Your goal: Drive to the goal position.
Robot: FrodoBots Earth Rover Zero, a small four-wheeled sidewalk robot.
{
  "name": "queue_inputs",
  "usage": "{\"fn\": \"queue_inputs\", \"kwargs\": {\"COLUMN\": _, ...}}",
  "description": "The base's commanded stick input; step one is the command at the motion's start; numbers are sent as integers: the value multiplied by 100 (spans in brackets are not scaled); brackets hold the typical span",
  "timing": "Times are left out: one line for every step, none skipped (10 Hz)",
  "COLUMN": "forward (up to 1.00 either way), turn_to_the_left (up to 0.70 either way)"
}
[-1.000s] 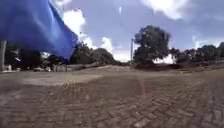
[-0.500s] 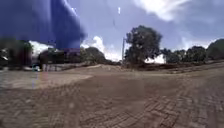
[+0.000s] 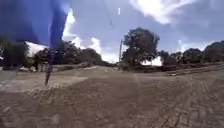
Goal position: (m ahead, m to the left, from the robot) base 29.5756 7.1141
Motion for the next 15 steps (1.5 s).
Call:
{"fn": "queue_inputs", "kwargs": {"forward": 85, "turn_to_the_left": 0}}
{"fn": "queue_inputs", "kwargs": {"forward": 85, "turn_to_the_left": 0}}
{"fn": "queue_inputs", "kwargs": {"forward": 85, "turn_to_the_left": 0}}
{"fn": "queue_inputs", "kwargs": {"forward": 96, "turn_to_the_left": 0}}
{"fn": "queue_inputs", "kwargs": {"forward": 100, "turn_to_the_left": 0}}
{"fn": "queue_inputs", "kwargs": {"forward": 100, "turn_to_the_left": 0}}
{"fn": "queue_inputs", "kwargs": {"forward": 100, "turn_to_the_left": 0}}
{"fn": "queue_inputs", "kwargs": {"forward": 100, "turn_to_the_left": 0}}
{"fn": "queue_inputs", "kwargs": {"forward": 100, "turn_to_the_left": 0}}
{"fn": "queue_inputs", "kwargs": {"forward": 100, "turn_to_the_left": 0}}
{"fn": "queue_inputs", "kwargs": {"forward": 100, "turn_to_the_left": 0}}
{"fn": "queue_inputs", "kwargs": {"forward": 100, "turn_to_the_left": 0}}
{"fn": "queue_inputs", "kwargs": {"forward": 100, "turn_to_the_left": 0}}
{"fn": "queue_inputs", "kwargs": {"forward": 100, "turn_to_the_left": 0}}
{"fn": "queue_inputs", "kwargs": {"forward": 100, "turn_to_the_left": 0}}
